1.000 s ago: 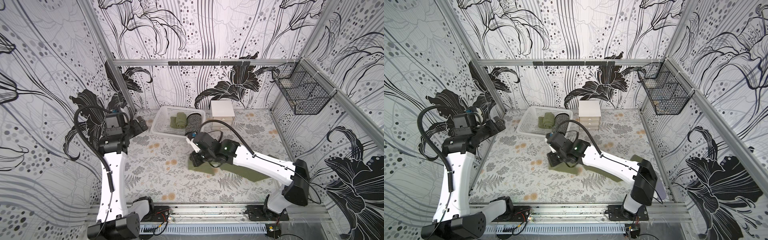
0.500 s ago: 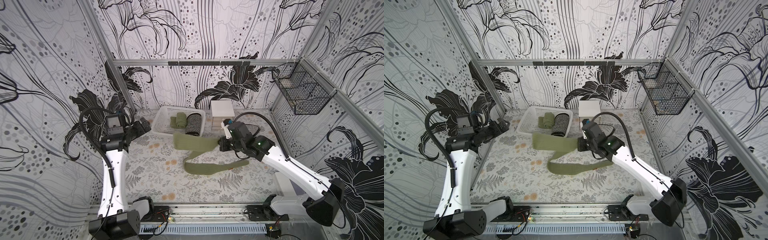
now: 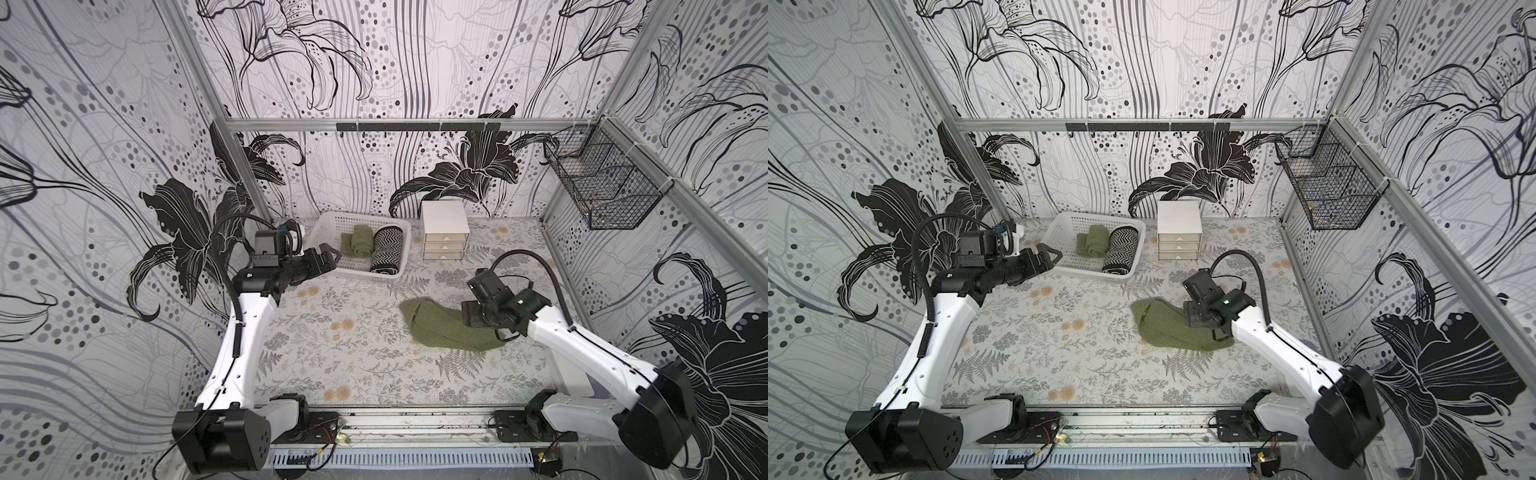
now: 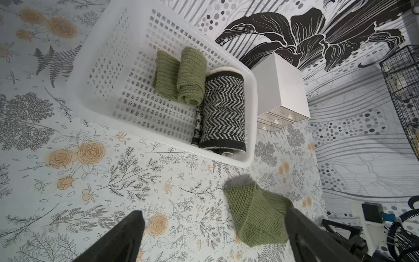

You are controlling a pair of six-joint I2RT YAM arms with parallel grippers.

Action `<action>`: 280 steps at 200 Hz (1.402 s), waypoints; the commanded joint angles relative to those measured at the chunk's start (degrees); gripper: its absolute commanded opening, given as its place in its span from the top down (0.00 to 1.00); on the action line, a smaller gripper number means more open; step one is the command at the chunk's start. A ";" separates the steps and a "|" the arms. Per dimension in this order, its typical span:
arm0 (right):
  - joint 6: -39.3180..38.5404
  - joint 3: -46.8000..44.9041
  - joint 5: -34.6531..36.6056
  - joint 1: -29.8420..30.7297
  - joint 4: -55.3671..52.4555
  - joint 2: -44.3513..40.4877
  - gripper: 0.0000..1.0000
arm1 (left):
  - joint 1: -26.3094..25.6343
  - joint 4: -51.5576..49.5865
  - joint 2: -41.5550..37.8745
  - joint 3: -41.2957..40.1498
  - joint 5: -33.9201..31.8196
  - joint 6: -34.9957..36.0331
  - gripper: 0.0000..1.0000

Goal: Roll up the scarf and place it into the basket
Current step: Flatten out the scarf at the center of the board.

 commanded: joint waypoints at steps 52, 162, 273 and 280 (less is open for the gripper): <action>-1.59 16.20 -7.39 8.20 9.04 26.99 0.29 | 0.51 2.60 1.01 -3.59 -5.84 -1.95 0.01; 3.41 21.40 0.73 12.29 5.90 34.07 0.39 | 1.08 3.31 1.11 -4.28 -3.45 -0.91 0.01; 2.69 17.79 -1.55 12.42 4.62 31.71 0.38 | 1.26 4.05 2.57 -3.85 -1.36 -1.98 0.01; 2.72 17.66 -1.78 12.51 4.80 32.08 0.38 | 1.26 4.03 2.60 -3.92 -1.37 -1.90 0.01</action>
